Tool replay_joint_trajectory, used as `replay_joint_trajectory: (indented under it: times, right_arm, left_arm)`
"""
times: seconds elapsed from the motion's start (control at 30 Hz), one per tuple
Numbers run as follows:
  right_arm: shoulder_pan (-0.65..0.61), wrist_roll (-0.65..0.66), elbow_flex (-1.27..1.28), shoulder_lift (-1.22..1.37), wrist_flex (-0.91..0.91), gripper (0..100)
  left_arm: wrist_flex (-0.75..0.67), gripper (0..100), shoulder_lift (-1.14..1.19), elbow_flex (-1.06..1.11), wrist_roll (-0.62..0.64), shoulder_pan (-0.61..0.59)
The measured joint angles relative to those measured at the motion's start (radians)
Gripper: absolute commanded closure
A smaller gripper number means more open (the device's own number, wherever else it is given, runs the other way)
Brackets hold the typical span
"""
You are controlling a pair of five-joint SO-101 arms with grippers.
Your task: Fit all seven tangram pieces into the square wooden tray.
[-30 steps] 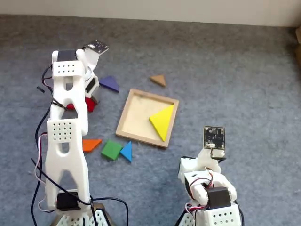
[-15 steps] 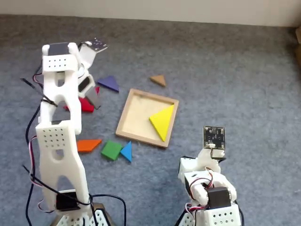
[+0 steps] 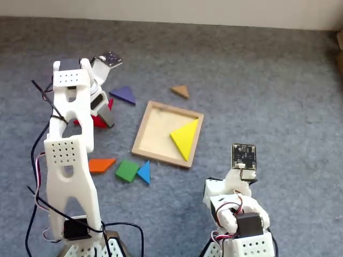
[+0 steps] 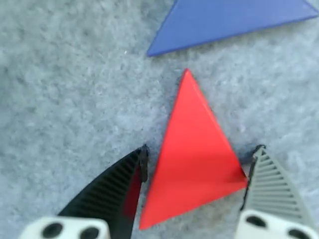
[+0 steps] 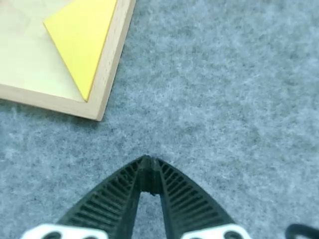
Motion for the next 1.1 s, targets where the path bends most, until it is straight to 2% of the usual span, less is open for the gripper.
replay_joint_trajectory:
  times: [0.2, 0.4, 0.77, 0.97, 1.1]
  right_arm:
    - [0.000, 0.000, 0.000, 0.000, 0.000, 99.4]
    - [0.000, 0.000, 0.000, 0.000, 0.000, 99.4]
    - [0.000, 0.000, 0.000, 0.000, 0.000, 99.4]
    - [0.000, 0.000, 0.000, 0.000, 0.000, 99.4]
    - [0.000, 0.000, 0.000, 0.000, 0.000, 99.4]
  left_arm:
    - [0.003, 70, 0.000, 0.000, -0.057, 0.000]
    - [0.081, 70, 0.011, -0.043, -0.117, -0.011]
    - [0.091, 71, 0.011, -0.048, -0.172, -0.025]
    - [0.097, 81, 0.011, -0.048, -0.173, -0.025]
    - [0.101, 82, 0.011, -0.048, -0.181, -0.026]
